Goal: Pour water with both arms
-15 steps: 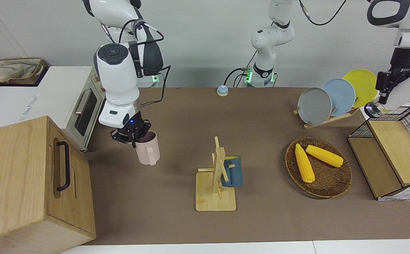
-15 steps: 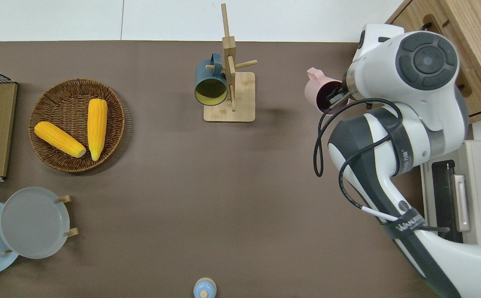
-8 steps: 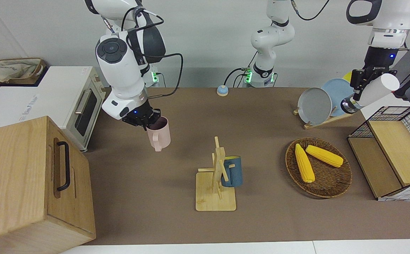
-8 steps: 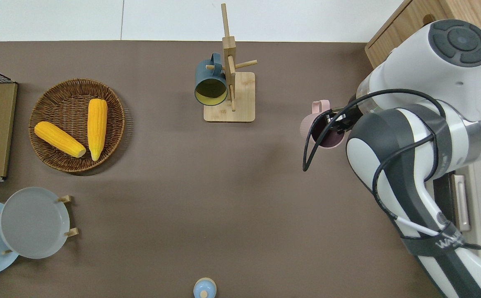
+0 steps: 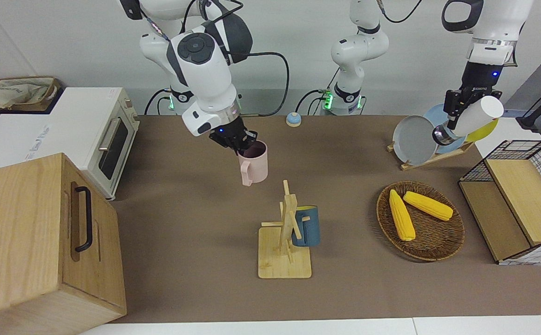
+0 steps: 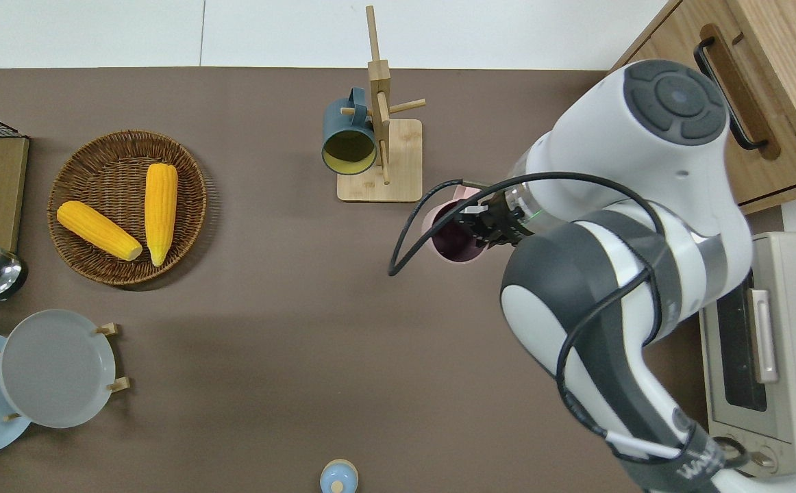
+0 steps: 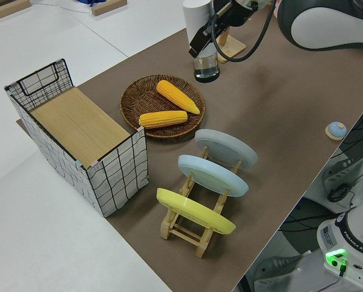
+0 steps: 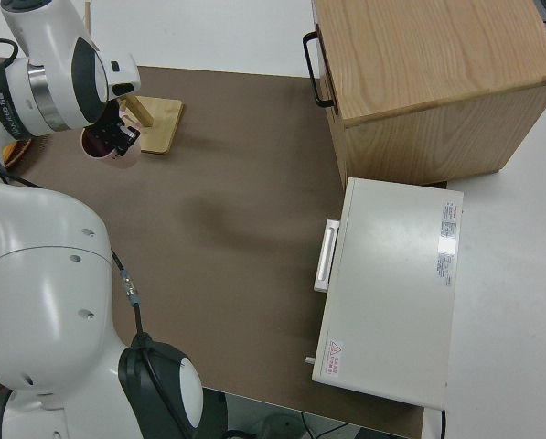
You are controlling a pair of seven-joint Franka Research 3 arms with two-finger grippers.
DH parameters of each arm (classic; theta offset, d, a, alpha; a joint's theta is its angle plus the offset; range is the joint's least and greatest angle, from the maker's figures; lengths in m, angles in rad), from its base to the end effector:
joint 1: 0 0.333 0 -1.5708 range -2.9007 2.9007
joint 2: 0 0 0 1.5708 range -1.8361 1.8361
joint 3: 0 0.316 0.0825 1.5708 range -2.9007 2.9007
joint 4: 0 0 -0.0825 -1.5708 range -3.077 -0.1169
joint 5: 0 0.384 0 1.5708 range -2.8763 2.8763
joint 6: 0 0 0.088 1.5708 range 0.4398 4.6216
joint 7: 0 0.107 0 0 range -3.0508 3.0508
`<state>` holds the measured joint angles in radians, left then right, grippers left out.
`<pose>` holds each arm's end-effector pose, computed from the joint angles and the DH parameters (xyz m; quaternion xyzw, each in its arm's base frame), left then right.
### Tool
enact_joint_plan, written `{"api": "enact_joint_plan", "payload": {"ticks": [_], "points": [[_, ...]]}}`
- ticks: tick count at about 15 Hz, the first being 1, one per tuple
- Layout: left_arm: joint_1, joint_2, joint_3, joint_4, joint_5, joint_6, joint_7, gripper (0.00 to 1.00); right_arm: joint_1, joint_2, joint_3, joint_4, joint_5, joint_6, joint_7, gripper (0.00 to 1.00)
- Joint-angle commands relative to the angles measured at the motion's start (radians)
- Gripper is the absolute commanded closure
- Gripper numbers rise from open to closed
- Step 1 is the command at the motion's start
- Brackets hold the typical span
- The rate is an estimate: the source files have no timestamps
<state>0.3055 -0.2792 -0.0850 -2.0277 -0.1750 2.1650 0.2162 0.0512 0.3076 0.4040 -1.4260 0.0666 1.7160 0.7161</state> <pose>0.4992 0.0999 0.6104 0.9755 0.0342 0.2161 0.0229 0.5946 0.2588 0.5345 -0.9854 0.1428 0.0483 0.0789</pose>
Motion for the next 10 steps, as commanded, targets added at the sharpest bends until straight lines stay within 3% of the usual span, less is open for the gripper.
{"api": "enact_joint_plan", "payload": {"ticks": [1,6,7,10], "points": [[-0.077,-0.055,0.019,-0.051,0.026,0.027,-0.067,1.00,0.018,-0.005,0.041,-0.011,0.048,0.077,0.190,1.000],[-0.186,-0.066,0.024,-0.089,0.066,0.032,-0.167,1.00,0.064,0.044,0.100,-0.013,0.045,0.198,0.397,1.000],[-0.233,-0.066,0.043,-0.094,0.074,0.032,-0.193,1.00,0.064,0.056,0.117,-0.011,0.045,0.215,0.420,1.000],[-0.428,-0.061,0.180,-0.094,0.135,0.036,-0.273,1.00,0.065,0.097,0.180,-0.011,0.030,0.273,0.514,1.000]]}}
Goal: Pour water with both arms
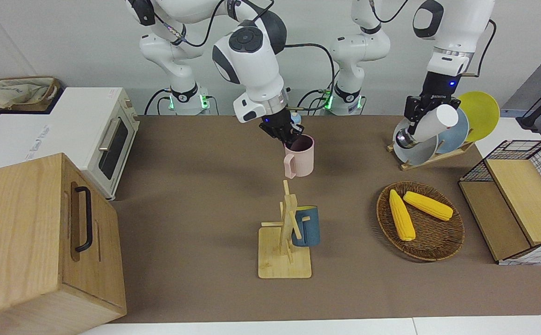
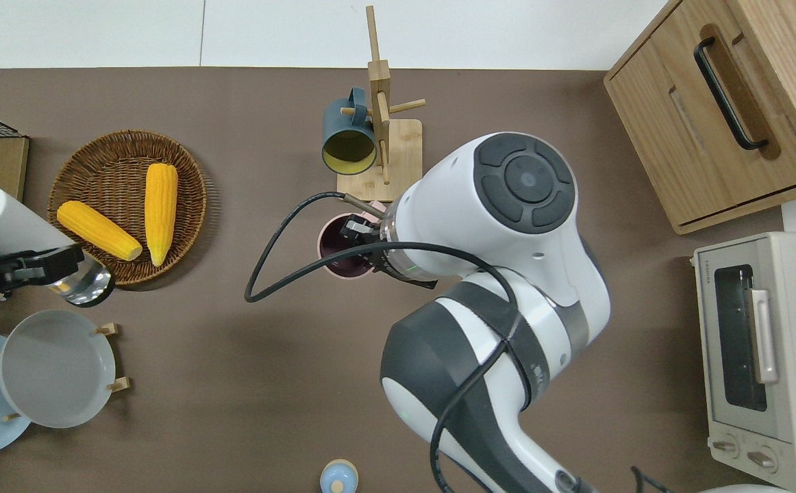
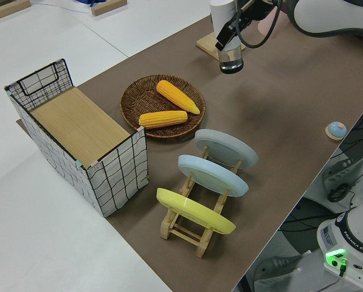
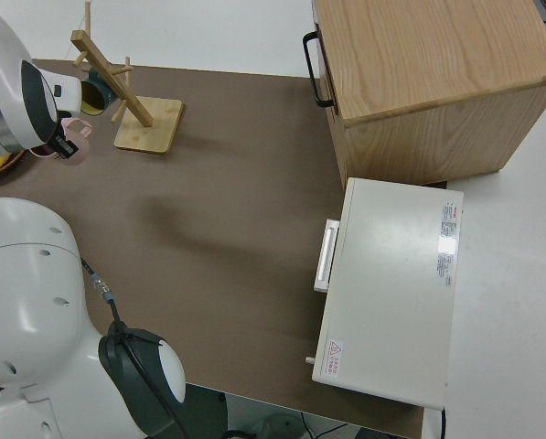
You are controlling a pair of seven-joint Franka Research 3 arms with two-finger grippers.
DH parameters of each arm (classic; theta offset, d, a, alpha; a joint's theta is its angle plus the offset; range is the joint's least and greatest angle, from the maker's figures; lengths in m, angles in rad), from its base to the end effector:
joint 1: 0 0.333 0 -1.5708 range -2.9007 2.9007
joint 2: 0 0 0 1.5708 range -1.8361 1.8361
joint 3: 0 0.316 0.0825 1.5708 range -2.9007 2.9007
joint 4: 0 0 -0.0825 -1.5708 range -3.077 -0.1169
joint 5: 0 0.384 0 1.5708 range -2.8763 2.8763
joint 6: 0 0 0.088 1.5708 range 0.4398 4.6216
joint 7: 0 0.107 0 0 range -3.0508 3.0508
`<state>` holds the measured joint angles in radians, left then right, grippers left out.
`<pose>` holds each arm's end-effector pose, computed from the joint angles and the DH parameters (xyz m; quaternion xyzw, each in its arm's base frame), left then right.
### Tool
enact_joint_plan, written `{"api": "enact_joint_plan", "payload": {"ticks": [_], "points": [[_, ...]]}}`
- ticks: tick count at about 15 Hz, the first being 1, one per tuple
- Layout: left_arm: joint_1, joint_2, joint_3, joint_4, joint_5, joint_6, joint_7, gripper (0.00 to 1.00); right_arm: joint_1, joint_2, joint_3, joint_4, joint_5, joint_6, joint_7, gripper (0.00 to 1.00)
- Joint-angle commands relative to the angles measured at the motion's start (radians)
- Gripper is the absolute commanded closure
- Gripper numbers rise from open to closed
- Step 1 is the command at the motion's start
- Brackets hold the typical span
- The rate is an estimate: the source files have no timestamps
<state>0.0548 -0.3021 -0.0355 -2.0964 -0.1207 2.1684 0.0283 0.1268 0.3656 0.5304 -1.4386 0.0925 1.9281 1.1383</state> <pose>0.4986 0.0031 0.5873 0.9811 0.0195 0.1868 0.0455 0.5631 0.3733 0.5247 -0.9501 0.2687 0.0510 0.1501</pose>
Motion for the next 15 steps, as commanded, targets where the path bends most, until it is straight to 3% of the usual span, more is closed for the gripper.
{"api": "enact_joint_plan", "payload": {"ticks": [1,3,6,11,15], "points": [[-0.241,-0.038,0.182,-0.025,0.099,0.033,-0.109,1.00,-0.007,0.055,0.057,0.001,0.007,0.074,0.115,1.000],[-0.356,-0.038,0.277,-0.025,0.122,0.034,-0.142,1.00,0.008,0.091,0.074,0.003,0.007,0.109,0.165,1.000],[-0.441,-0.038,0.339,-0.025,0.154,0.034,-0.175,1.00,0.034,0.131,0.082,0.003,0.004,0.140,0.225,1.000],[-0.438,-0.038,0.330,-0.042,0.157,0.034,-0.180,1.00,0.094,0.203,0.082,-0.002,-0.003,0.218,0.297,1.000],[-0.438,-0.046,0.322,-0.083,0.157,0.036,-0.185,1.00,0.109,0.233,0.085,-0.002,-0.020,0.267,0.331,1.000]]}}
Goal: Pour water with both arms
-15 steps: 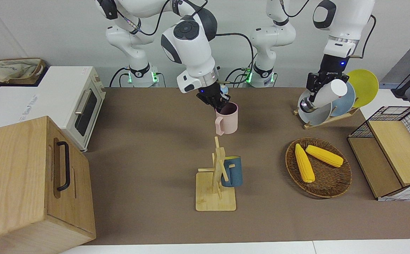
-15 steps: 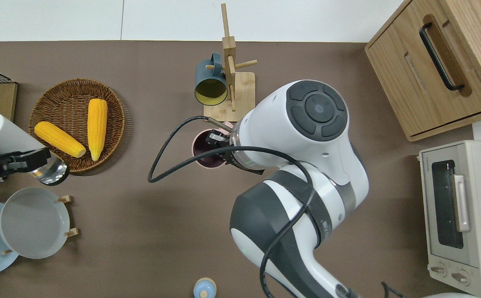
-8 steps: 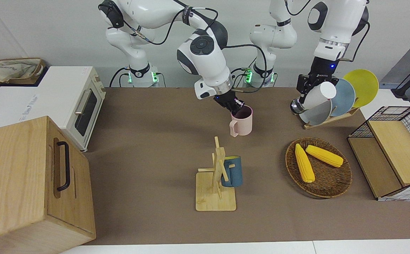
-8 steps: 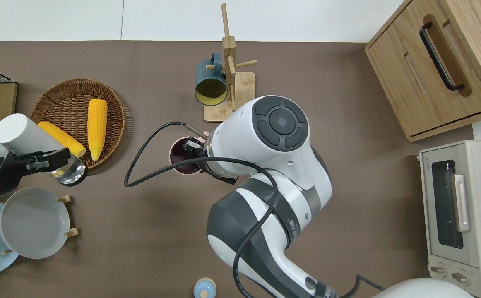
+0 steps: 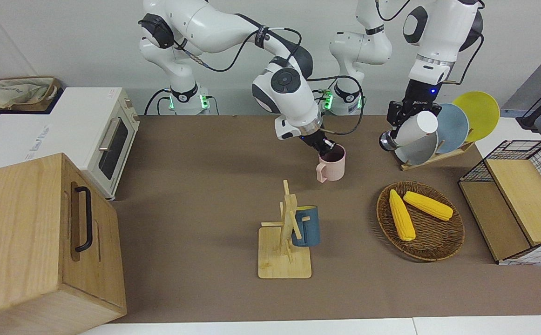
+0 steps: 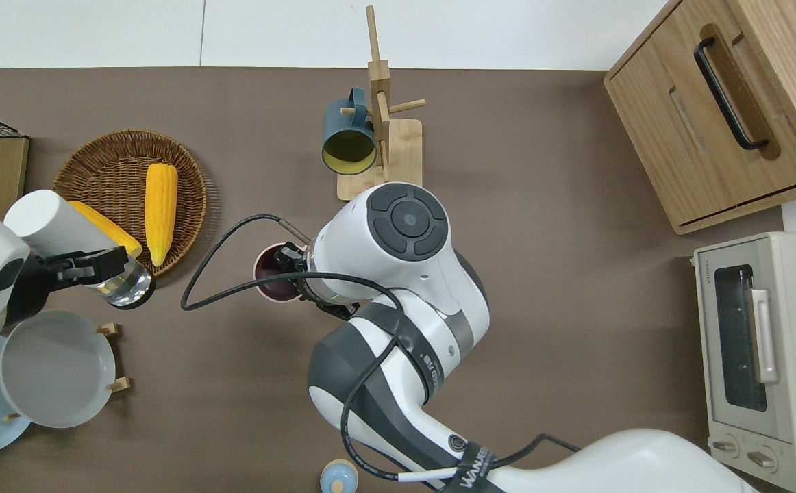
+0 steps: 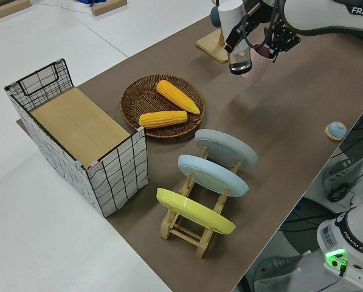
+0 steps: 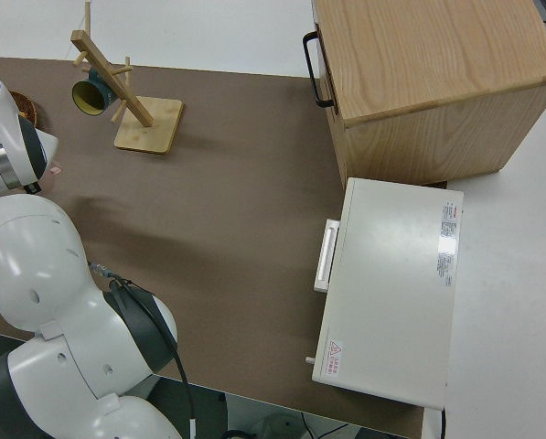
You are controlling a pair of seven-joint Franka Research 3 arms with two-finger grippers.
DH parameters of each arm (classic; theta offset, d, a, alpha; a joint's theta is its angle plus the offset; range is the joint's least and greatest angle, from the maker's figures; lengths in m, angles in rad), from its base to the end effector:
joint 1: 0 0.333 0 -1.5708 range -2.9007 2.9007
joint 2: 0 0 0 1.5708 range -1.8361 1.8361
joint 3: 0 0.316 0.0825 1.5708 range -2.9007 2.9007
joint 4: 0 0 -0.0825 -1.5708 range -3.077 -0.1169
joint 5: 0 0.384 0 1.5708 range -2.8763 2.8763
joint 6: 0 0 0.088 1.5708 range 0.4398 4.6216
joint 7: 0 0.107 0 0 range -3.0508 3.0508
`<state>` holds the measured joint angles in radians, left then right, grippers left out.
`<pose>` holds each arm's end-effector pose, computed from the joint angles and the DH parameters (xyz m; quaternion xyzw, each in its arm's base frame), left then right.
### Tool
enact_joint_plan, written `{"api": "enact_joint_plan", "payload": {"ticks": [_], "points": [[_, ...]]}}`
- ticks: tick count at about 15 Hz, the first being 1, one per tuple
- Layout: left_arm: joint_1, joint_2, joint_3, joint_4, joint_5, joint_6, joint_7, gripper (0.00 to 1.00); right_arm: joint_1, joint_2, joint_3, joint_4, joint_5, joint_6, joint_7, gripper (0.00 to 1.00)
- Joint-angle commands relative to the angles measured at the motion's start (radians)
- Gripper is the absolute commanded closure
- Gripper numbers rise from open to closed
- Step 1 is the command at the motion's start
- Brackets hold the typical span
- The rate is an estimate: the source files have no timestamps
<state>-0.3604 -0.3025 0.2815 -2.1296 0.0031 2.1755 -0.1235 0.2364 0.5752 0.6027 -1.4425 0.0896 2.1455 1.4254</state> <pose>0.4986 -0.0261 0.5648 0.9848 0.0223 0.1625 0.0571 0.5386 0.4764 0.4246 -0.9096 0.3529 0.1260 0.1796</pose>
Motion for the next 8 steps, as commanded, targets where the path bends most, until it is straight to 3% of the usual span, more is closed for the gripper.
{"api": "enact_joint_plan", "payload": {"ticks": [1,8], "points": [[-0.023,-0.050,-0.004,-0.062,0.034,0.030,-0.033,1.00,0.015,0.035,0.025,0.002,-0.025,0.065,0.059,1.000],[-0.015,-0.138,-0.010,-0.265,0.038,0.165,-0.030,1.00,0.086,0.155,0.042,0.004,-0.192,0.198,0.147,1.000]]}}
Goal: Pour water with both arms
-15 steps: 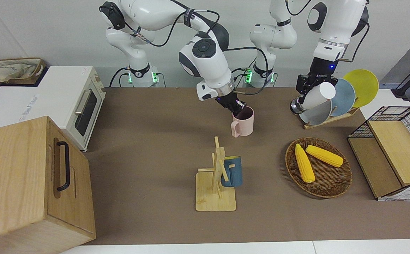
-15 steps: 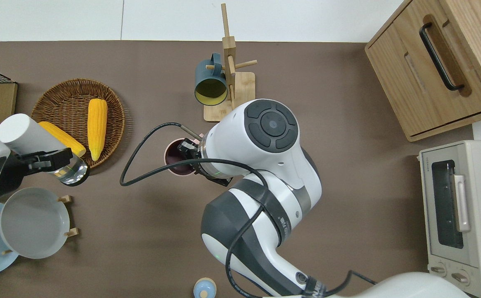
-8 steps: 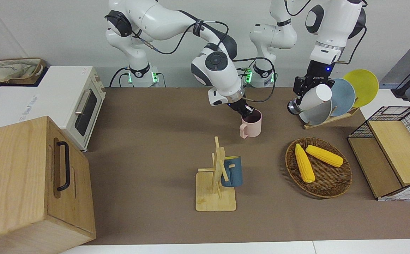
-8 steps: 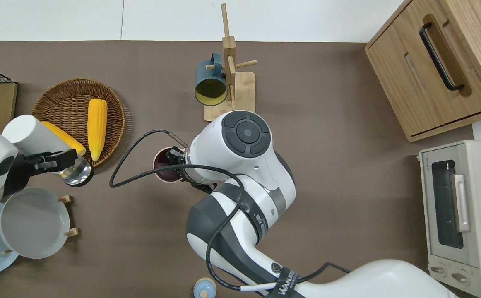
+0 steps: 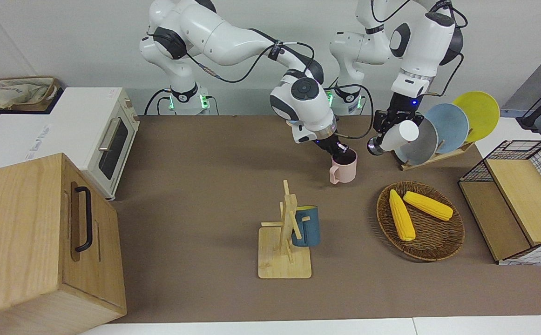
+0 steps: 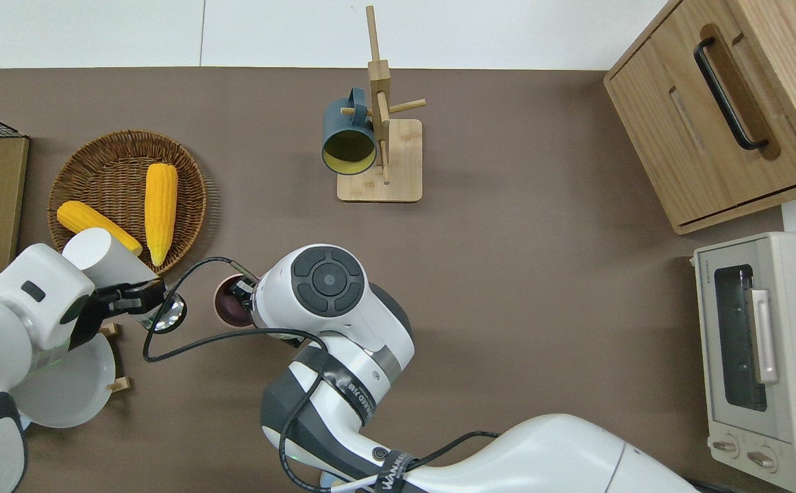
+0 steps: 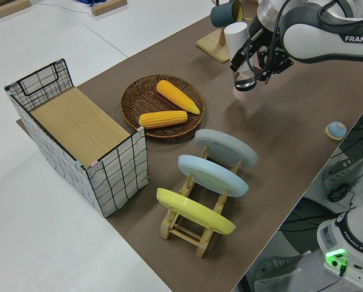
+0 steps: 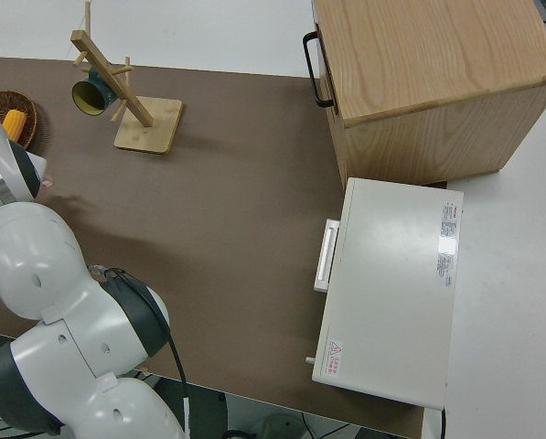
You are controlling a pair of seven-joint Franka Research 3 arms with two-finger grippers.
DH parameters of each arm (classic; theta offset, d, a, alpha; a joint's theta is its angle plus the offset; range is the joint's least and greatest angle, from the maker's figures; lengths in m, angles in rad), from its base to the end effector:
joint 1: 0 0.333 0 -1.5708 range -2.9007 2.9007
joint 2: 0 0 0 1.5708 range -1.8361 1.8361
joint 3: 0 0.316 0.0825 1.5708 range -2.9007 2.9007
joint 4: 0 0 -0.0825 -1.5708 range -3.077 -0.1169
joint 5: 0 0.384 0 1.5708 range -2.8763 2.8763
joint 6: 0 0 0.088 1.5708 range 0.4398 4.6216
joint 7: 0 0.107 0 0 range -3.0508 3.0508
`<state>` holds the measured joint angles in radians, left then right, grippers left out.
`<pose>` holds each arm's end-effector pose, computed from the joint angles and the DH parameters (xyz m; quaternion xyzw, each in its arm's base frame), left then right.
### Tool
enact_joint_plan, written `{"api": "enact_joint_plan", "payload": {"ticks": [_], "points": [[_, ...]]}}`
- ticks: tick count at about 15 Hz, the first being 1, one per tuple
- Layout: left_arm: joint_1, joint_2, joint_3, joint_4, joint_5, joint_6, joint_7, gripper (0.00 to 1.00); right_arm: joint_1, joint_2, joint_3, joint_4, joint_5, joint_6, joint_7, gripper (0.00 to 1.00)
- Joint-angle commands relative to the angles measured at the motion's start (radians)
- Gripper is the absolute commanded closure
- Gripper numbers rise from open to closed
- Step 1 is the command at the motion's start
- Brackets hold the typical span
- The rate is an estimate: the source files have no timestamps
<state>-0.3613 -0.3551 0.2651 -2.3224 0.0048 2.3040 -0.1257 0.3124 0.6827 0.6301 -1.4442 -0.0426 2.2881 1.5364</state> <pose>0.4728 -0.0370 0.5077 0.9858 0.0128 0.1556 0.0619 0.5111 0.5305 0.3733 -0.9113 0.3514 0.1079 0.1855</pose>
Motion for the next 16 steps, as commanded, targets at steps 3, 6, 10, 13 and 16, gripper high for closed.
{"api": "enact_joint_plan", "payload": {"ticks": [3,6,10,13,16], "points": [[-0.014,-0.085,0.006,-0.074,0.037,0.035,-0.029,1.00,0.011,0.063,0.014,0.005,-0.082,0.059,0.031,0.941],[-0.014,-0.084,0.006,-0.072,0.037,0.037,-0.029,1.00,0.011,0.063,0.011,0.007,-0.080,0.059,0.031,0.156],[-0.013,-0.078,0.006,-0.072,0.037,0.043,-0.028,1.00,0.008,0.061,0.011,0.021,-0.085,0.028,0.028,0.013],[-0.013,-0.077,0.006,-0.072,0.035,0.049,-0.028,1.00,0.008,0.060,0.013,0.119,-0.088,-0.102,0.021,0.013],[-0.013,-0.076,0.008,-0.072,0.035,0.049,-0.057,1.00,-0.006,0.038,0.028,0.156,-0.101,-0.238,-0.048,0.013]]}}
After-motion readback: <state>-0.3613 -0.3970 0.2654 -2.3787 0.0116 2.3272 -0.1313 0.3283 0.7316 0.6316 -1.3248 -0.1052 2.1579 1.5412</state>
